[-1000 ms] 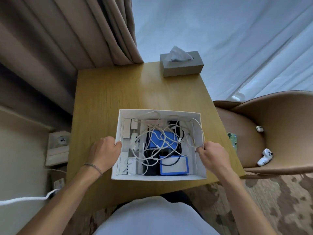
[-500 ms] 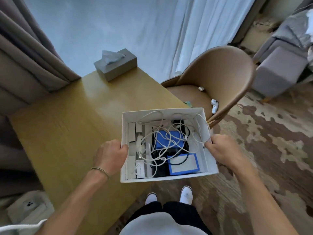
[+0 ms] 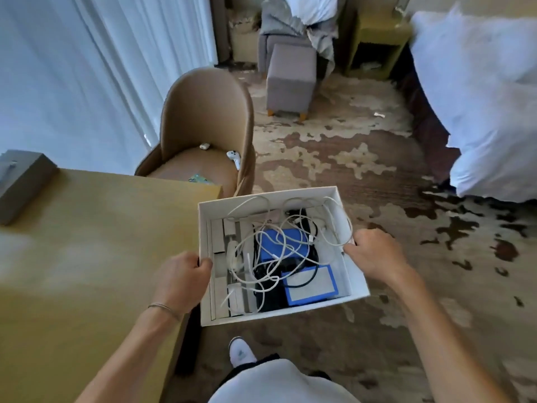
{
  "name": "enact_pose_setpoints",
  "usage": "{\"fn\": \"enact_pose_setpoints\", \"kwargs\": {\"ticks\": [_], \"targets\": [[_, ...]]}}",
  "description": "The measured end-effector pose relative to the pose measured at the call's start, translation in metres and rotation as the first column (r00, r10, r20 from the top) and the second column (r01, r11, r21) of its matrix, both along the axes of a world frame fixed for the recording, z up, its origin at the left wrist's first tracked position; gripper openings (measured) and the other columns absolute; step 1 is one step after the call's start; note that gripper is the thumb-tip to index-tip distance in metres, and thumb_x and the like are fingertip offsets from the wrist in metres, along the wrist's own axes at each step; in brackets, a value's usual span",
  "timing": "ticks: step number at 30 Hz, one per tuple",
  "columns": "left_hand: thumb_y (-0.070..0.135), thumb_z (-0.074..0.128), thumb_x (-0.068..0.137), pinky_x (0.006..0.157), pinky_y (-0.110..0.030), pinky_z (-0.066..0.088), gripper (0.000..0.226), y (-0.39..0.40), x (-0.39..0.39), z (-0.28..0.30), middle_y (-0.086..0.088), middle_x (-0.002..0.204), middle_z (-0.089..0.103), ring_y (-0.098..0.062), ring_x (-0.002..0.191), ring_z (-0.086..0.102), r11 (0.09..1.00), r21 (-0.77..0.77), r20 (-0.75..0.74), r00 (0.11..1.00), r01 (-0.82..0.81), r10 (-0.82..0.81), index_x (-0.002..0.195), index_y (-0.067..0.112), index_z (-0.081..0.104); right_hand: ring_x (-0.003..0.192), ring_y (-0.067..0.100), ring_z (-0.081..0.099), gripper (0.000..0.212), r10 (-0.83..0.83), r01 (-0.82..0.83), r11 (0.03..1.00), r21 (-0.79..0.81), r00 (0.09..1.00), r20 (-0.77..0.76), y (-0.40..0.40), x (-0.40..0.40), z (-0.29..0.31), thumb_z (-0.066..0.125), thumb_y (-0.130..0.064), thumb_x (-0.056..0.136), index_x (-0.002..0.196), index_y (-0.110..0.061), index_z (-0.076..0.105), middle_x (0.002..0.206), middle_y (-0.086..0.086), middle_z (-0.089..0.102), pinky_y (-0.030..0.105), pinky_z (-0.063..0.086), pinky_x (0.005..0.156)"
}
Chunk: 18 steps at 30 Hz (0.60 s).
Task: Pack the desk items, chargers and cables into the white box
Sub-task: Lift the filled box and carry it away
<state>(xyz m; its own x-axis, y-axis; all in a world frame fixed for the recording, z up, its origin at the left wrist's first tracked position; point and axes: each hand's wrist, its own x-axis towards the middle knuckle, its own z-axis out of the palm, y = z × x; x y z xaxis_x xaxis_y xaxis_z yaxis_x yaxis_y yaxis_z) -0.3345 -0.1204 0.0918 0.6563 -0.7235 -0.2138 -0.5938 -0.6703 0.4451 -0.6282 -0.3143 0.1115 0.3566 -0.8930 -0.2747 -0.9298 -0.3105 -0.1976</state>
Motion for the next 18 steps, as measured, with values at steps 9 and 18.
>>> {"fn": "enact_pose_setpoints", "kwargs": {"ticks": [9, 18], "targets": [[0.032, 0.058, 0.089, 0.044, -0.025, 0.030, 0.048, -0.069, -0.177, 0.003, 0.000, 0.045, 0.050, -0.017, 0.043, 0.048, 0.936, 0.009, 0.104, 0.931, 0.351, -0.350, 0.046, 0.011, 0.047, 0.046, 0.019, 0.038, 0.043, -0.360, 0.361, 0.933, -0.007, 0.931, 0.059, 0.048, -0.230, -0.008, 0.055, -0.024, 0.093, 0.055, -0.016, 0.036, 0.052, 0.001, 0.043, 0.030, 0.029, 0.047], [0.026, 0.059, 0.085, 0.046, -0.027, 0.036, 0.044, -0.096, -0.369, -0.004, -0.001, 0.043, 0.045, -0.021, 0.041, 0.041, 0.791, 0.012, 0.069, 0.789, 0.611, -0.610, 0.048, 0.007, 0.045, 0.046, 0.017, 0.023, 0.042, -0.645, 0.645, 0.764, 0.018, 0.762, 0.053, 0.136, -0.427, -0.013, 0.054, -0.021, 0.092, 0.058, -0.017, 0.028, 0.052, -0.002, 0.026, 0.029, 0.022, 0.050]]}}
